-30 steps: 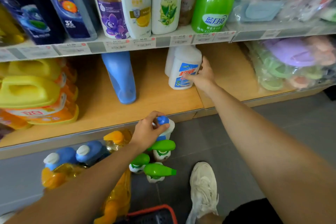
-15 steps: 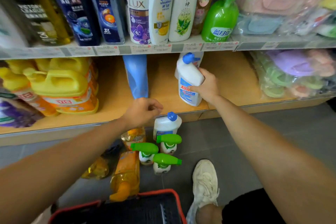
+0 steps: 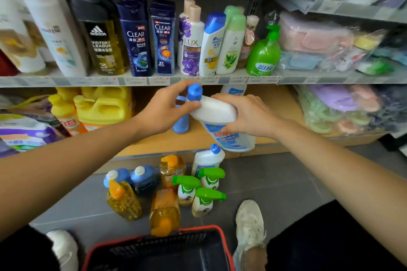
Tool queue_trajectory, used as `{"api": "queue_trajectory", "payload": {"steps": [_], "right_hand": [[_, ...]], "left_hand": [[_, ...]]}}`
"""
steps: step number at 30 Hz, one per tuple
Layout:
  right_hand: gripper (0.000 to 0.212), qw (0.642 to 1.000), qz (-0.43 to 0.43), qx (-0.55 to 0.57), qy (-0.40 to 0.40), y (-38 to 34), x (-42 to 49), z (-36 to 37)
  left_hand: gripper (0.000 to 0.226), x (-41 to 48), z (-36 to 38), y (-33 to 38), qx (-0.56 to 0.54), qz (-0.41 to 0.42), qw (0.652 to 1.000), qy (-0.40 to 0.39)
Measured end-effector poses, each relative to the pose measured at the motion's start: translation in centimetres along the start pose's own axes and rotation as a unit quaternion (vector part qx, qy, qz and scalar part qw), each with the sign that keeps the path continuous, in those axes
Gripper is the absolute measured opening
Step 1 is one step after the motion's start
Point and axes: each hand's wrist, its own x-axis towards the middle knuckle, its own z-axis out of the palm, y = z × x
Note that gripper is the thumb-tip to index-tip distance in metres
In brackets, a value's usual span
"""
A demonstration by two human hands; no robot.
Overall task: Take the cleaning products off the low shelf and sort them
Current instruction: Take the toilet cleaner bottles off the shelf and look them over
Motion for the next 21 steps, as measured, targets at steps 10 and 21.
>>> {"api": "queue_trajectory", "payload": {"steps": [10,21], "right_hand": [[0.071,0.906,-0.043,0.372,-0.196,-5.3,-0.9,1.0],[0.07,0.929,-0.029,0.344,-0.13,-8.6,0.3,4.4]], "left_hand": [[0.042,-4.5,-5.3,3.9,-0.365,-0.093,0.917,-0.129],[0.031,-7.5,-5.3,2.9,-0.149,-0.044,0.986,0.055]]}}
